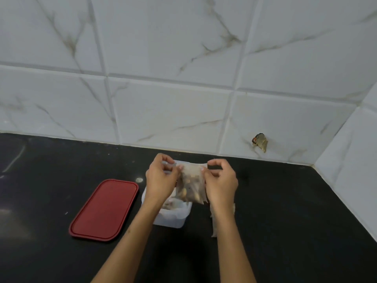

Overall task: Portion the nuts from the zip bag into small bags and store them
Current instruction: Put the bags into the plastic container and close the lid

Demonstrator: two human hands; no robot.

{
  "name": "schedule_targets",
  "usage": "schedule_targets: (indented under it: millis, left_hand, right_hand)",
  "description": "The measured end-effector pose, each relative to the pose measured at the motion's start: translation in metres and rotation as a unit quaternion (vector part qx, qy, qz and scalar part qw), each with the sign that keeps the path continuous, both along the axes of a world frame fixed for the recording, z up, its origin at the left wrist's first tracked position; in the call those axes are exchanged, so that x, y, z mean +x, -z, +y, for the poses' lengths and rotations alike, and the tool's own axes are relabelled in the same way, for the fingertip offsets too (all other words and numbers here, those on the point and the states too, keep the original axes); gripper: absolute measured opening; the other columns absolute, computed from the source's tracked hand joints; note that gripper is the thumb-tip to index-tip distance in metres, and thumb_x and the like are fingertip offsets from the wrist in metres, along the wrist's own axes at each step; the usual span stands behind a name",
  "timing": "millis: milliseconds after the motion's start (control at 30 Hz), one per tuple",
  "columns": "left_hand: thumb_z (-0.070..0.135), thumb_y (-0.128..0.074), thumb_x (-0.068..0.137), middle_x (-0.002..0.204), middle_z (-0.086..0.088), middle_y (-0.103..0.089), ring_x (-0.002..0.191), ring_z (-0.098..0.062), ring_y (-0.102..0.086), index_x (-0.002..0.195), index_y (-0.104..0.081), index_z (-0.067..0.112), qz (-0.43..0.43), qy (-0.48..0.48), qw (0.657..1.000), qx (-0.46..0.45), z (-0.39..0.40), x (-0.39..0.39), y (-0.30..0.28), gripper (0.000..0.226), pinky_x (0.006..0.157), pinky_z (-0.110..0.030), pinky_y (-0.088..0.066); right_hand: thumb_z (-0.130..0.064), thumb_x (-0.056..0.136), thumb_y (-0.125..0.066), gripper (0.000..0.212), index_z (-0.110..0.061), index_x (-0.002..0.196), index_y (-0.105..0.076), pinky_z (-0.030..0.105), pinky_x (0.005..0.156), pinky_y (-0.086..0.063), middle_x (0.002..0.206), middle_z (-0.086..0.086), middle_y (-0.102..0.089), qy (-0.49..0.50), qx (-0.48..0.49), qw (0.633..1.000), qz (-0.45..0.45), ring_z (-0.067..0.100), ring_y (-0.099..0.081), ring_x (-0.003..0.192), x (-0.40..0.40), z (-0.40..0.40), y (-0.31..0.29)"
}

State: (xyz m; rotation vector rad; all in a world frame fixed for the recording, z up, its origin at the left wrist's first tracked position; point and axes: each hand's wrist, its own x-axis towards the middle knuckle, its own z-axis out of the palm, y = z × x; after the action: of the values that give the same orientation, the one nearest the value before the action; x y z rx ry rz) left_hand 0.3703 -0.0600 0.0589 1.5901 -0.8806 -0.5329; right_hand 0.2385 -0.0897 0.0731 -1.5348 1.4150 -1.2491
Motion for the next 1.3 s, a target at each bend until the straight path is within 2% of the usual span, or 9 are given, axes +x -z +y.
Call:
schedule_targets:
  millis: [167,400,600,667,733,833,967,1133,1300]
  left_hand:
    - [0.014,-0.067,0.086,0.078,-0.003,-0.068,0.079,-0.023,-0.067,0.076,-0.066,0.015,-0.036,-0.016,0.995,0.091,-0.025,0.04,0.003,0.01,0.075,-0.037,-0.058]
    - [0.003,-0.052,0.088,0.119,-0.012,-0.062,0.105,-0.024,-0.059,0.114,-0.065,0.002,-0.112,0.087,0.969,0.203,-0.04,0.056,0.014,0.029,0.083,-0.026,-0.046]
    - [0.002,-0.055,0.082,0.079,-0.003,-0.051,0.074,-0.018,-0.05,0.069,-0.047,0.014,-0.167,0.176,0.929,0.281,-0.045,0.055,0.02,0.02,0.055,-0.02,-0.04]
    - [0.002,-0.054,0.084,0.099,-0.012,-0.059,0.091,-0.024,-0.058,0.092,-0.058,0.003,-0.199,0.203,0.906,0.315,-0.045,0.053,0.023,0.009,0.065,-0.025,-0.047]
    - [0.005,-0.055,0.087,0.127,-0.016,-0.049,0.113,-0.026,-0.053,0.117,-0.052,-0.003,-0.232,0.237,0.879,0.344,-0.047,0.051,0.03,0.032,0.086,-0.03,-0.047]
    - [0.011,-0.056,0.091,0.137,-0.015,-0.039,0.132,-0.025,-0.037,0.127,-0.047,0.0,-0.271,0.262,0.856,0.353,-0.048,0.047,0.038,0.039,0.103,-0.032,-0.039]
    - [0.012,-0.059,0.09,0.138,-0.014,-0.042,0.136,-0.024,-0.03,0.125,-0.051,0.005,-0.301,0.264,0.845,0.355,-0.05,0.046,0.049,0.037,0.108,-0.034,-0.035]
    - [0.014,-0.06,0.089,0.129,-0.012,-0.052,0.123,-0.022,-0.046,0.121,-0.055,0.005,-0.319,0.256,0.841,0.353,-0.052,0.046,0.056,0.033,0.1,-0.029,-0.039]
    - [0.013,-0.06,0.09,0.129,-0.011,-0.054,0.12,-0.022,-0.05,0.123,-0.051,0.005,-0.321,0.25,0.845,0.345,-0.049,0.044,0.051,0.035,0.097,-0.028,-0.041]
  right_hand:
    - [0.002,0.086,-0.052,0.025,-0.021,0.086,-0.064,0.032,0.078,-0.054,0.094,-0.002,-0.065,-0.029,0.05,0.989,0.136,0.014,-0.062,0.083,0.047,-0.029,0.005]
    - [-0.009,0.092,-0.052,0.021,-0.003,0.109,-0.062,0.025,0.069,-0.041,0.108,0.011,-0.06,-0.083,0.157,0.939,0.294,0.029,-0.059,0.099,0.084,-0.038,0.005]
    - [-0.013,0.091,-0.051,0.028,-0.001,0.115,-0.057,0.026,0.068,-0.037,0.104,0.014,-0.056,-0.15,0.209,0.898,0.358,0.023,-0.051,0.087,0.094,-0.041,0.013]
    - [-0.016,0.093,-0.048,0.031,0.0,0.119,-0.055,0.025,0.068,-0.036,0.102,0.015,-0.054,-0.18,0.223,0.875,0.389,0.021,-0.048,0.085,0.095,-0.043,0.015]
    - [-0.016,0.092,-0.047,0.024,-0.004,0.111,-0.057,0.024,0.06,-0.036,0.102,0.015,-0.056,-0.21,0.223,0.86,0.408,0.02,-0.046,0.084,0.096,-0.044,0.016]
    - [-0.007,0.09,-0.048,0.006,-0.009,0.093,-0.053,0.02,0.047,-0.028,0.082,0.006,-0.045,-0.218,0.213,0.847,0.437,0.02,-0.045,0.083,0.097,-0.043,0.02]
    - [-0.002,0.09,-0.049,0.018,0.0,0.103,-0.061,0.024,0.065,-0.038,0.069,0.002,-0.038,-0.196,0.193,0.849,0.451,0.019,-0.047,0.082,0.102,-0.043,0.031]
    - [-0.004,0.094,-0.047,0.025,0.001,0.117,-0.058,0.027,0.079,-0.043,0.115,0.017,-0.061,-0.195,0.191,0.851,0.45,0.027,-0.059,0.105,0.103,-0.041,0.033]
    - [-0.004,0.094,-0.046,0.016,-0.005,0.103,-0.059,0.029,0.079,-0.045,0.097,0.011,-0.058,-0.183,0.176,0.863,0.437,0.024,-0.054,0.09,0.098,-0.037,0.025]
